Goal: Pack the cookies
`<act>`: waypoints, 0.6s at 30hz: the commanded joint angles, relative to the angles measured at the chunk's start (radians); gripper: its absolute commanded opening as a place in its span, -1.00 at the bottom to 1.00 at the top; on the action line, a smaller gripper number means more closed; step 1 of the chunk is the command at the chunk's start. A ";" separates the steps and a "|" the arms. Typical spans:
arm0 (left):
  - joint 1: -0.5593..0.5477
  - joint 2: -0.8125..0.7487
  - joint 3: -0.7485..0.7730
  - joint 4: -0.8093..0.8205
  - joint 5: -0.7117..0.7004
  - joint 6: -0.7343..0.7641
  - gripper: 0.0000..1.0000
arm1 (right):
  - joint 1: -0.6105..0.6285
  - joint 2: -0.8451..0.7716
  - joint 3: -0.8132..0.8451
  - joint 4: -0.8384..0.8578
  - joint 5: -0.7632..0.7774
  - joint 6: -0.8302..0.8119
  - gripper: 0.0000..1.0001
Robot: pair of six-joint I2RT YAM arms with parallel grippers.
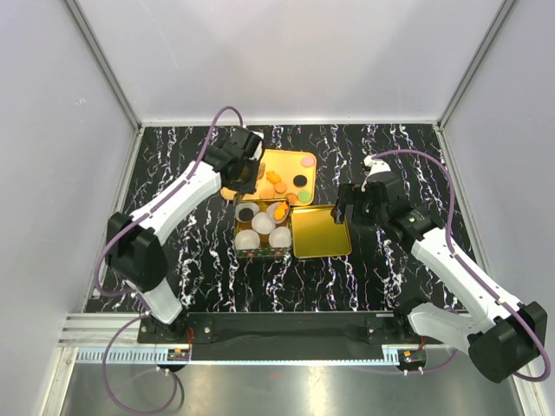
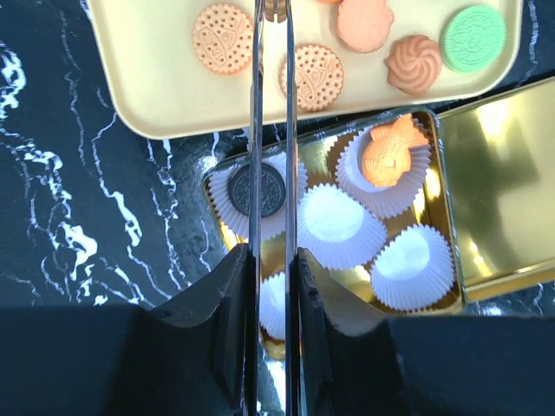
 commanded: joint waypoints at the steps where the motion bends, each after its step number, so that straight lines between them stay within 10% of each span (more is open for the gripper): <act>1: 0.000 -0.103 0.018 0.002 0.012 0.008 -0.57 | -0.003 0.005 0.007 0.026 0.012 -0.007 1.00; 18: -0.023 -0.412 -0.258 -0.032 0.120 0.040 -0.53 | -0.003 0.038 0.033 0.002 0.072 -0.012 0.99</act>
